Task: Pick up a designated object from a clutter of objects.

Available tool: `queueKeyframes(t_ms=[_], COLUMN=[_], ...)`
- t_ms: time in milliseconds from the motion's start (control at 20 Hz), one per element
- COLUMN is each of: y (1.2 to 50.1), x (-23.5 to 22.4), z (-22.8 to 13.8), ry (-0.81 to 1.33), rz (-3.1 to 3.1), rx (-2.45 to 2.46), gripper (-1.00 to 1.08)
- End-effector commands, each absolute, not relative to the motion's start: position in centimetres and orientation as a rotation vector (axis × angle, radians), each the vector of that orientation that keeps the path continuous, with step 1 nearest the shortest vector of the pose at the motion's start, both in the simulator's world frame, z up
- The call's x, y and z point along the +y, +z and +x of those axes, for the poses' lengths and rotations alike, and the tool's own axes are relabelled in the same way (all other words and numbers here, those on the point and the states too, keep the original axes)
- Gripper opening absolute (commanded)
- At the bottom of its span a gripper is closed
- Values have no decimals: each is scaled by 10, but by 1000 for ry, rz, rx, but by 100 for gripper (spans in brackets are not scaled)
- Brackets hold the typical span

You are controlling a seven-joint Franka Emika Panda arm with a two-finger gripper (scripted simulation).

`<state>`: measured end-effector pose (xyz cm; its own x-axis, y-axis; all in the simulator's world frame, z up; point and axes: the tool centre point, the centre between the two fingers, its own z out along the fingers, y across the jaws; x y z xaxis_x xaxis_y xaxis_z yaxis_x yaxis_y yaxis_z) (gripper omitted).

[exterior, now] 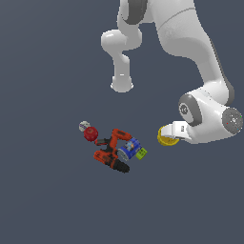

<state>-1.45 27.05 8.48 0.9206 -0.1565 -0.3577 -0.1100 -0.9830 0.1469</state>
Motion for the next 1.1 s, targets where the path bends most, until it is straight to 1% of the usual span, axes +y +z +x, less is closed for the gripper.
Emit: queueKeyframes(t_ms=[0, 450, 1050], y=[100, 173, 296], x=[268, 251, 224], z=[-19, -49, -96], ry=[-562, -561, -561], rz=[2959, 2958, 2958], rx=[-206, -206, -206], gripper=[-100, -100, -100])
